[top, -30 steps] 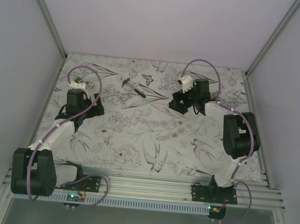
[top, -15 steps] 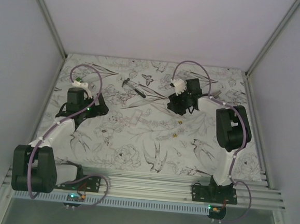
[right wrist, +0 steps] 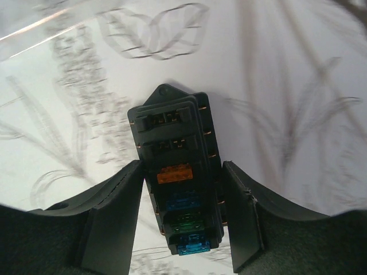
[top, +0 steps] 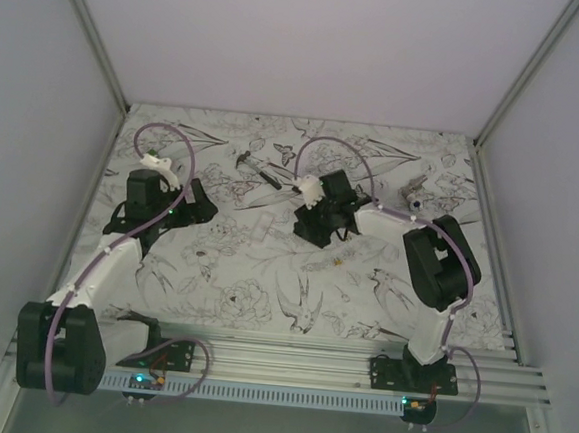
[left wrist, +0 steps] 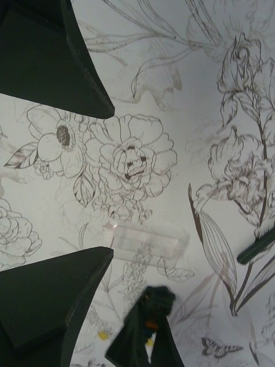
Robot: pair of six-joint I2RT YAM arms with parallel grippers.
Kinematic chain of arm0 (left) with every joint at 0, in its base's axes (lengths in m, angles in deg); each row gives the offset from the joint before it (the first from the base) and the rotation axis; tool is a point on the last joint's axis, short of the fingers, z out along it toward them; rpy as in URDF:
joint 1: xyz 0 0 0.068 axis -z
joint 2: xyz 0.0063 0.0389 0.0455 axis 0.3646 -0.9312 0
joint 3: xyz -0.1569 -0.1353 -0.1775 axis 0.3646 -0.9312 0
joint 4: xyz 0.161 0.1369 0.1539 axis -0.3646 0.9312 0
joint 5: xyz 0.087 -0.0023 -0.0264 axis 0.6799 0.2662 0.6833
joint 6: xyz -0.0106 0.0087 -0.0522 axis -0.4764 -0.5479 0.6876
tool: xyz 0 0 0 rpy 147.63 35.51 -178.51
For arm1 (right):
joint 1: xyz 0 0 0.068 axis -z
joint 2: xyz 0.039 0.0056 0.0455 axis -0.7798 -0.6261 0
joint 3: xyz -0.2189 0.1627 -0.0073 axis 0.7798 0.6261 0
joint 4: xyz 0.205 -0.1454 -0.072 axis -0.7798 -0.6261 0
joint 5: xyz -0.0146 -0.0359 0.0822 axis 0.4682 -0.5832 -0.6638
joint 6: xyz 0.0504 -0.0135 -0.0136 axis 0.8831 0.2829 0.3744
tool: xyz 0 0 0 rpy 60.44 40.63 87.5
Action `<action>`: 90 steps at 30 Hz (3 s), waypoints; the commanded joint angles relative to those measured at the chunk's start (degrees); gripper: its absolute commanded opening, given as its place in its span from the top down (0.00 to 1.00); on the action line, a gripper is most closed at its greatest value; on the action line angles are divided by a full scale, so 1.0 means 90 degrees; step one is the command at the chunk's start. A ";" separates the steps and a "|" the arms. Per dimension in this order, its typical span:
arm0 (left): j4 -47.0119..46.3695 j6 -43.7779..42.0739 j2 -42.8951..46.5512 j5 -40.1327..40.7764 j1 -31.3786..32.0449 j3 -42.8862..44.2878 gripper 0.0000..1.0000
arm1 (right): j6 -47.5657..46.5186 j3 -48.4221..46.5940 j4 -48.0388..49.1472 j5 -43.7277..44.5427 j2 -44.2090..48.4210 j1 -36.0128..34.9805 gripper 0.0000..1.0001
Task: Snap on the fuse box
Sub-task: Adjust the fuse box base at the center of the board.
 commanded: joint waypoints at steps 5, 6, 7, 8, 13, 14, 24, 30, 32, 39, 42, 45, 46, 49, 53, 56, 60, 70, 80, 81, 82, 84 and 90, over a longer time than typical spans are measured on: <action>0.0204 0.0468 0.0351 -0.0311 0.0275 -0.0226 0.00 | -0.0111 0.0702 -0.0024 -0.0174 0.0666 -0.1111 0.43; 0.0196 0.0506 0.0370 -0.0333 0.0303 -0.0241 0.00 | -0.0163 0.0771 0.0000 -0.0176 0.0704 -0.1235 0.43; 0.0201 0.0530 0.0382 -0.0364 0.0333 -0.0251 0.00 | -0.0186 0.0844 0.0046 -0.0165 0.0745 -0.1343 0.44; 0.0200 0.0549 0.0392 -0.0385 0.0367 -0.0261 0.00 | -0.0201 0.0924 0.0095 -0.0142 0.0775 -0.1440 0.44; 0.0210 0.0651 0.0422 -0.0546 0.0574 -0.0287 0.00 | -0.0003 0.1303 0.0460 0.0093 0.1097 -0.1587 0.30; 0.0210 0.0662 0.0426 -0.0569 0.0645 -0.0291 0.00 | 0.0093 0.1376 0.0511 0.0268 0.1195 -0.1587 0.27; 0.0240 0.0722 0.0486 -0.0667 0.1013 -0.0353 0.00 | 0.0721 0.2054 0.0461 0.1345 0.1908 -0.1580 0.13; 0.0245 0.0741 0.0376 -0.0754 0.1091 -0.0314 0.00 | 0.0677 0.2037 0.0602 0.1708 0.1710 -0.1466 0.14; 0.0255 0.0736 0.0336 -0.0793 0.1107 -0.0302 0.00 | 0.0637 0.1945 0.0684 0.1844 0.1605 -0.1388 0.14; 0.0249 0.0613 0.0101 -0.1113 0.1200 -0.0183 0.00 | 0.0451 0.1370 0.0844 0.2089 0.1164 -0.0937 0.14; 0.0250 0.0543 -0.0063 -0.1264 0.1259 -0.0101 0.01 | 0.0362 0.1052 0.0934 0.2085 0.0872 -0.0801 0.14; 0.0252 0.0508 -0.0196 -0.1395 0.1321 -0.0019 0.02 | 0.0310 0.0684 0.0989 0.2062 0.0537 -0.0751 0.14; 0.0249 0.0502 -0.0236 -0.1424 0.1340 -0.0005 0.02 | 0.0303 0.0562 0.0992 0.2030 0.0428 -0.0752 0.14; 0.0249 0.0492 -0.0311 -0.1462 0.1393 0.0039 0.03 | 0.0375 0.0276 0.1026 0.1922 0.0213 -0.0756 0.14; 0.0249 0.0495 -0.0362 -0.1485 0.1435 0.0055 0.03 | 0.0595 0.0237 0.0971 0.1931 0.0424 -0.0749 0.15; 0.0249 0.0512 -0.0320 -0.1420 0.1444 -0.0004 0.03 | 0.0815 0.0440 0.0693 0.2017 0.0904 -0.0738 0.15; 0.0253 0.0566 -0.0271 -0.1273 0.1440 -0.0071 0.03 | 0.1287 0.0906 0.0194 0.2118 0.1520 -0.0637 0.15; 0.0249 0.0663 -0.0216 -0.1293 0.1512 -0.0132 0.03 | 0.2087 0.1475 -0.0904 0.1669 0.2070 -0.0392 0.26; 0.0249 0.0673 -0.0258 -0.1317 0.1528 -0.0133 0.03 | 0.2560 0.1832 -0.0902 0.1533 0.2096 -0.0313 0.43; 0.0251 0.0680 -0.0257 -0.1310 0.1532 -0.0135 0.03 | 0.2595 0.1852 -0.0907 0.1545 0.2104 -0.0317 0.43; 0.0247 0.0680 -0.0248 -0.1308 0.1534 -0.0135 0.03 | 0.2608 0.1876 -0.0916 0.1559 0.2106 -0.0317 0.44; 0.0248 0.0682 -0.0245 -0.1310 0.1533 -0.0135 0.03 | 0.2617 0.1904 -0.0917 0.1559 0.2092 -0.0317 0.45; 0.0249 0.0707 -0.0280 -0.1320 0.1532 -0.0129 0.03 | 0.2686 0.1980 -0.0997 0.1733 0.2070 -0.0327 0.50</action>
